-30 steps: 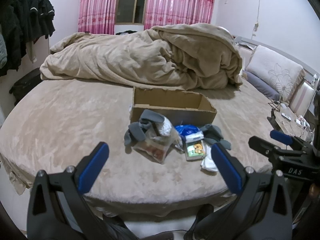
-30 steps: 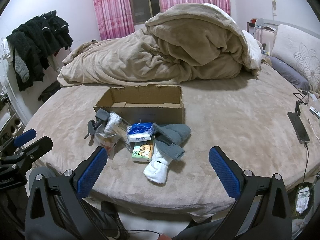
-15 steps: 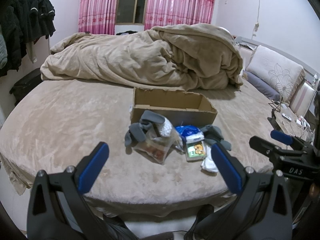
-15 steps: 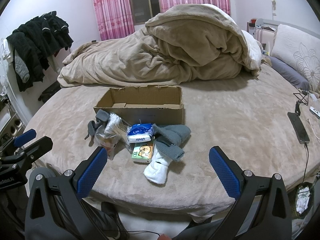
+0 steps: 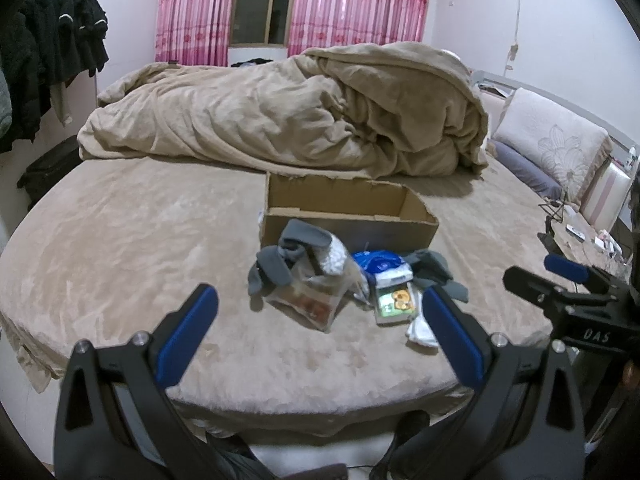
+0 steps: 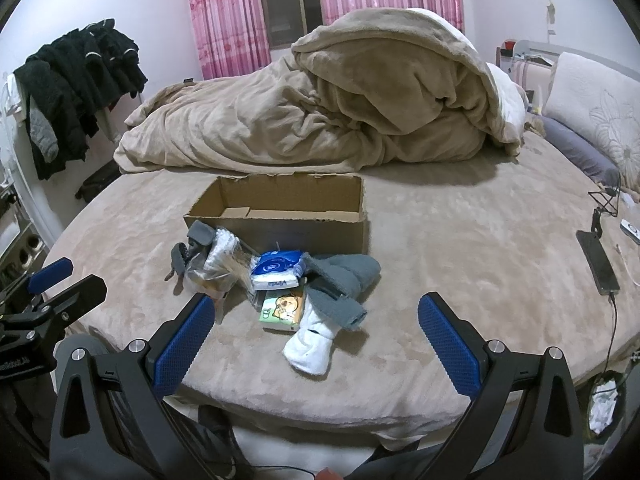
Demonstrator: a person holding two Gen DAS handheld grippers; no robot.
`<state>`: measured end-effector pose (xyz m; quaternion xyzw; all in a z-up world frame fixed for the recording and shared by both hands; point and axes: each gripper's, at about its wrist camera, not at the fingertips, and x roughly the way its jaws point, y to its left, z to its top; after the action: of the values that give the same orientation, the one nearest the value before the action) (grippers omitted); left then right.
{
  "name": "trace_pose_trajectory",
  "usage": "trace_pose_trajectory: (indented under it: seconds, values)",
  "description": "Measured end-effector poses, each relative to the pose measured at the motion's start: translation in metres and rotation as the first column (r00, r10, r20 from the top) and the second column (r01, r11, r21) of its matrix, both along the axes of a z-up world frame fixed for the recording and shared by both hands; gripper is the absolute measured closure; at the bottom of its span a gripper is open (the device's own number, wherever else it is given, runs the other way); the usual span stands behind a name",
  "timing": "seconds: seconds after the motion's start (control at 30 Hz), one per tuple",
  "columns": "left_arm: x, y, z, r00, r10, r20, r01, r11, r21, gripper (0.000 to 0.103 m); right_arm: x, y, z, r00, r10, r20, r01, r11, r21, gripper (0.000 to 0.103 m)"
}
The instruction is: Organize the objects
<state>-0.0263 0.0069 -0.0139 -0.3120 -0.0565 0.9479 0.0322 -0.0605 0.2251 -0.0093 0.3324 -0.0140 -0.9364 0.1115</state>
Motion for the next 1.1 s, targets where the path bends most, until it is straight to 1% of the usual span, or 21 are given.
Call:
trace_pose_trajectory:
  seconds: [0.13,0.3,0.43,0.67,0.73,0.87,0.9,0.93,1.0,1.03,1.07,1.1]
  values:
    - [-0.010,0.002,-0.008,1.000,-0.009,0.011,0.009,1.000,0.011,0.001,-0.012,0.005,-0.003,1.000,-0.010,0.010,0.010,1.000,0.000,0.000]
    - [-0.030,0.005,-0.025,0.999,-0.011,0.031,0.011,1.000,0.001,0.001,-0.022,0.010,-0.012,1.000,-0.008,0.018,0.008,1.000,-0.001,0.000]
    - [-0.052,0.008,-0.048,0.997,-0.020,0.068,0.020,1.000,-0.005,0.001,-0.037,0.016,-0.024,0.999,-0.014,0.036,0.014,1.000,0.000,0.000]
    - [-0.089,0.008,-0.095,0.990,-0.007,0.137,0.009,1.000,-0.012,0.002,-0.071,0.022,-0.054,0.996,-0.010,0.083,0.010,1.000,-0.004,0.002]
    - [-0.096,0.007,-0.103,0.989,-0.005,0.149,0.006,1.000,-0.008,0.002,-0.081,0.023,-0.062,0.995,-0.002,0.099,0.002,1.000,-0.008,0.004]
    - [-0.112,0.005,-0.118,0.986,0.007,0.168,-0.004,1.000,-0.016,0.002,-0.100,0.020,-0.077,0.992,0.020,0.126,-0.018,1.000,-0.021,0.005]
    - [-0.115,0.006,-0.121,0.985,0.008,0.173,-0.005,1.000,-0.016,0.003,-0.104,0.018,-0.081,0.991,0.025,0.129,-0.022,1.000,-0.021,0.005]
    - [-0.119,0.006,-0.125,0.984,0.007,0.180,-0.004,1.000,-0.014,0.008,-0.109,0.017,-0.085,0.991,0.028,0.133,-0.025,0.999,-0.020,0.005]
    - [-0.124,0.007,-0.133,0.981,-0.001,0.194,0.004,1.000,-0.017,0.010,-0.119,0.016,-0.093,0.989,0.023,0.147,-0.021,1.000,-0.016,0.007]
    - [-0.127,0.009,-0.138,0.980,0.002,0.197,0.004,1.000,-0.029,0.014,-0.124,0.015,-0.097,0.988,0.022,0.154,-0.020,1.000,-0.018,0.010]
    - [-0.129,0.011,-0.141,0.980,0.010,0.199,0.000,0.999,-0.049,0.015,-0.127,0.016,-0.101,0.987,0.022,0.162,-0.019,1.000,-0.021,0.011]
    - [-0.129,0.012,-0.143,0.980,0.014,0.199,-0.002,0.998,-0.059,0.017,-0.130,0.018,-0.105,0.984,0.036,0.174,-0.030,0.999,-0.041,0.014]
